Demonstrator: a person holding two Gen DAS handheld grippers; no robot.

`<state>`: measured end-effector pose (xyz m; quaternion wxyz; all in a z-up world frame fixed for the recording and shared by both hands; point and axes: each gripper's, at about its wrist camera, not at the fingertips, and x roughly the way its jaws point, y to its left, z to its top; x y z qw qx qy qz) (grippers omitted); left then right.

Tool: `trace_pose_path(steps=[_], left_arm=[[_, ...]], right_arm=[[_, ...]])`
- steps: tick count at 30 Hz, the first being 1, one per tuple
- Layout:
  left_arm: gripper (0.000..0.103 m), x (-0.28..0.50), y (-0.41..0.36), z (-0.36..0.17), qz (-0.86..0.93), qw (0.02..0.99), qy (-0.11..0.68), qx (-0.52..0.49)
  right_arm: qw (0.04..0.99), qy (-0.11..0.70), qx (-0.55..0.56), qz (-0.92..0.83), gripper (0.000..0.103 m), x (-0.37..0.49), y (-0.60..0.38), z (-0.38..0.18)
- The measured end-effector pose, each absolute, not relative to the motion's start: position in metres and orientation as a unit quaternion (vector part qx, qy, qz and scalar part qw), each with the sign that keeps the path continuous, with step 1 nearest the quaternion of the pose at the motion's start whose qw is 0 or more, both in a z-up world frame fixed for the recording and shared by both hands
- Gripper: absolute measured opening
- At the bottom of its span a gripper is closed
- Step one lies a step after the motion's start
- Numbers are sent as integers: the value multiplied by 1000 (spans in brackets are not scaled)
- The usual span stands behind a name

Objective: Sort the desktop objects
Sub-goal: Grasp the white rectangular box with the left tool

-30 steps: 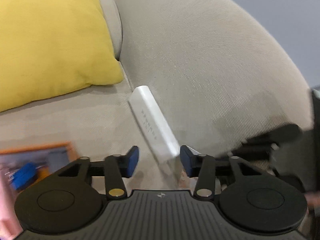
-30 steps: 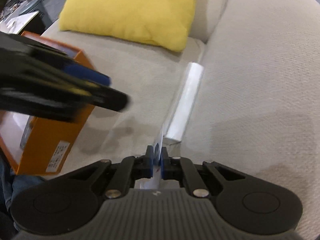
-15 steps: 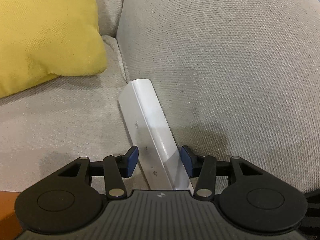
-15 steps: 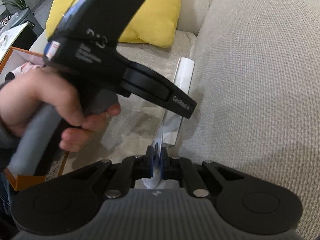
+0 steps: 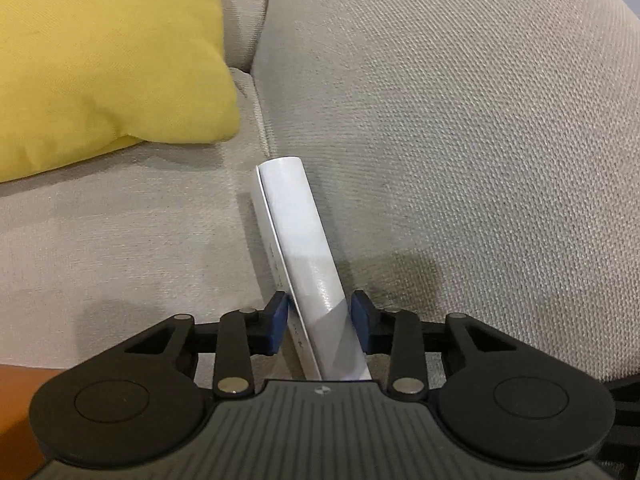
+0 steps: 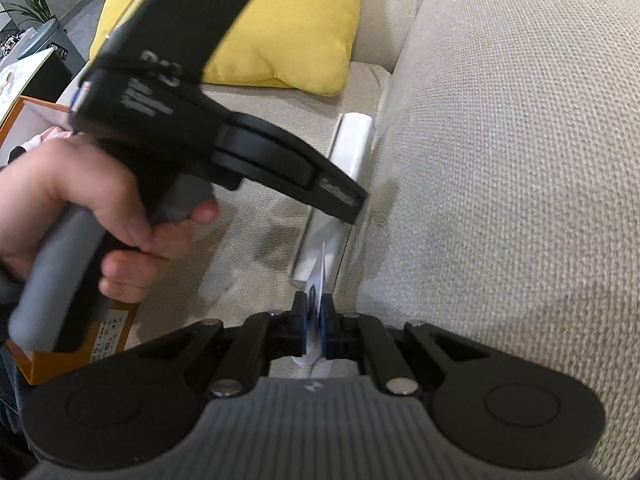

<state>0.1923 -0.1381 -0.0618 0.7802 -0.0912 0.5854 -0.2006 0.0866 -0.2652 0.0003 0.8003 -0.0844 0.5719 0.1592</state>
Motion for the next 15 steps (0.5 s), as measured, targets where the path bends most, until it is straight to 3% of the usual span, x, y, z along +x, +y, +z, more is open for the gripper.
trace_pose_path(steps=[15], left_arm=[[37, 193, -121, -87, -173, 777, 594, -119]], right_arm=[[803, 569, -79, 158, 5, 89, -274, -2]])
